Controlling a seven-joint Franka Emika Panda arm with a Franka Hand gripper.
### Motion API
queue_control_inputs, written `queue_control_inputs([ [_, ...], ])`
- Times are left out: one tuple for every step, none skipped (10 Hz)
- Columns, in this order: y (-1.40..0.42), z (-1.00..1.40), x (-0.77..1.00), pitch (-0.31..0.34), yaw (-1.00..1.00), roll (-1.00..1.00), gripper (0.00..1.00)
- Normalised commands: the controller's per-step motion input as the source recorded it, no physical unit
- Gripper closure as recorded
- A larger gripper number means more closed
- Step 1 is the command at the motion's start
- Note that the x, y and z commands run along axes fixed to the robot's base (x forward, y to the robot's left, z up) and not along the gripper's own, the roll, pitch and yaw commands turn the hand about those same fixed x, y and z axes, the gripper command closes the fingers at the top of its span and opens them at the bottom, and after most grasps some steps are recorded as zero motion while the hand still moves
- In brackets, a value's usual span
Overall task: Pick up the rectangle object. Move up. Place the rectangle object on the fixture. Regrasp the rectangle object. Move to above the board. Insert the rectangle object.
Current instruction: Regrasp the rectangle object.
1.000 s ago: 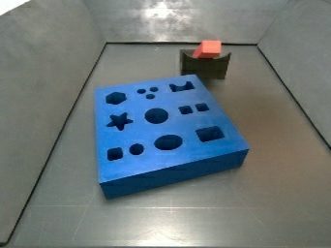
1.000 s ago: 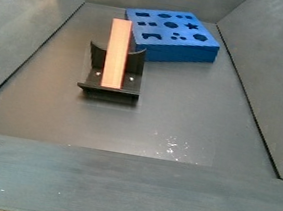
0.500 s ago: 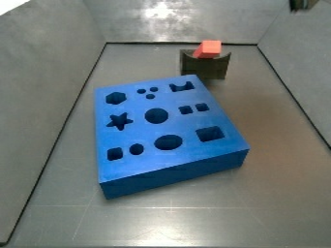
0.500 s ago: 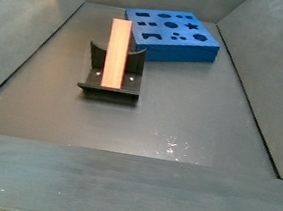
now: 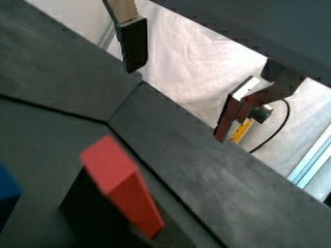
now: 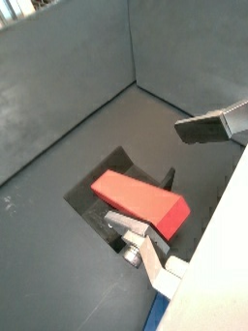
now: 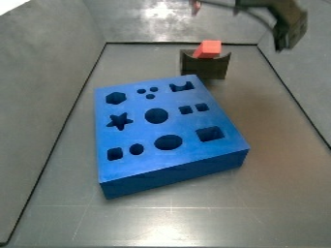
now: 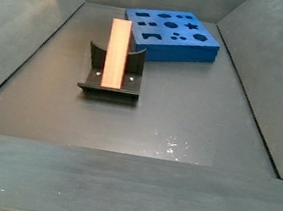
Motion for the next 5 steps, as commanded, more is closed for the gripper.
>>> queue_control_inputs([
  [0.03,-1.00,0.06,-0.155,-0.04,0.07,0.00],
  [0.04,-1.00,0.06,-0.134,-0.07,0.07,0.00],
  [0.03,-1.00,0.06,-0.114,-0.08,0.06,0.00],
  [0.03,-1.00,0.07,-0.087,-0.09,0.06,0.00],
  [0.03,-0.93,0.06,-0.070,-0.09,0.06,0.00],
])
